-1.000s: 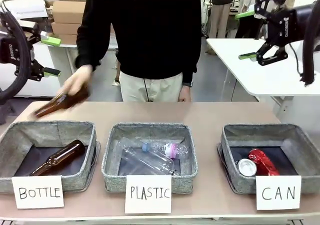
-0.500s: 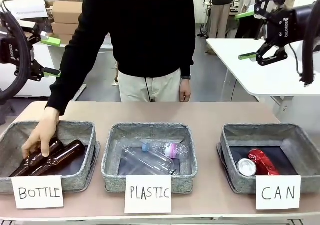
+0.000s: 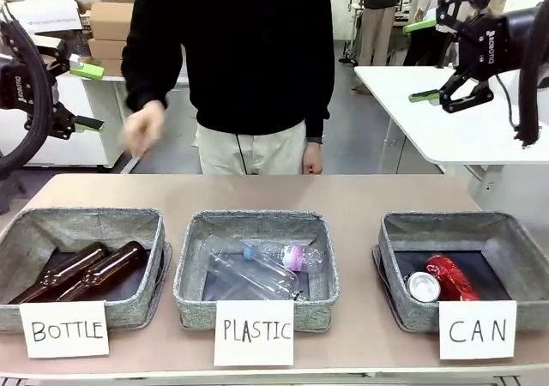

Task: Sort the can waste into the basket.
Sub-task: Pick up the can waste from the table and place it in the right Fabric basket.

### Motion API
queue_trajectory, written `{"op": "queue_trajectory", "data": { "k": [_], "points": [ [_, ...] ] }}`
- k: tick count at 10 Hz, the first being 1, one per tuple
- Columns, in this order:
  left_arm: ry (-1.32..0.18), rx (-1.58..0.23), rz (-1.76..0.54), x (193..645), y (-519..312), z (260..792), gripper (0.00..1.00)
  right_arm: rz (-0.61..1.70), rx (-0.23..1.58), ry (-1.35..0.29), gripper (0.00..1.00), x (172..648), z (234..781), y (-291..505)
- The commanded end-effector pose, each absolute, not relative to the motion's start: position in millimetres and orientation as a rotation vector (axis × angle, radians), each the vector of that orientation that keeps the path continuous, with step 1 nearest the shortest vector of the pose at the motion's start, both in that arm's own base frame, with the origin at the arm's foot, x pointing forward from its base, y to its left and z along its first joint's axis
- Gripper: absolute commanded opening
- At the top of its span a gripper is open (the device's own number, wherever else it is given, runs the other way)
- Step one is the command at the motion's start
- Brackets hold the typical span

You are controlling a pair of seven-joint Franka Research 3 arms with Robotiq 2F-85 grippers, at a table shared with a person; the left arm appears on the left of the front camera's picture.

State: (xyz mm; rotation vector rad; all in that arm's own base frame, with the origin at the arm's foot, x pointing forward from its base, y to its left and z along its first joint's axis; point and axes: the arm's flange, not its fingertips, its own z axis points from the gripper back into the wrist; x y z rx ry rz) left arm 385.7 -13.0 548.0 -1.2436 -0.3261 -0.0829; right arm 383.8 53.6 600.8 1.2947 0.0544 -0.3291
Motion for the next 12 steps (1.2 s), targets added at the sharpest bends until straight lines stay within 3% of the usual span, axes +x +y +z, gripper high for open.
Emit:
{"op": "queue_trajectory", "data": {
  "k": [1, 12],
  "points": [
    [-0.311, -1.227, -0.076, 383.7, -12.8, 549.6, 1.00, -0.334, 1.299, 0.041, 1.00, 385.5, 601.8, 55.8],
    [-0.311, -1.227, -0.076, 383.7, -12.8, 549.6, 1.00, -0.334, 1.299, 0.041, 1.00, 385.5, 601.8, 55.8]
  ]
}}
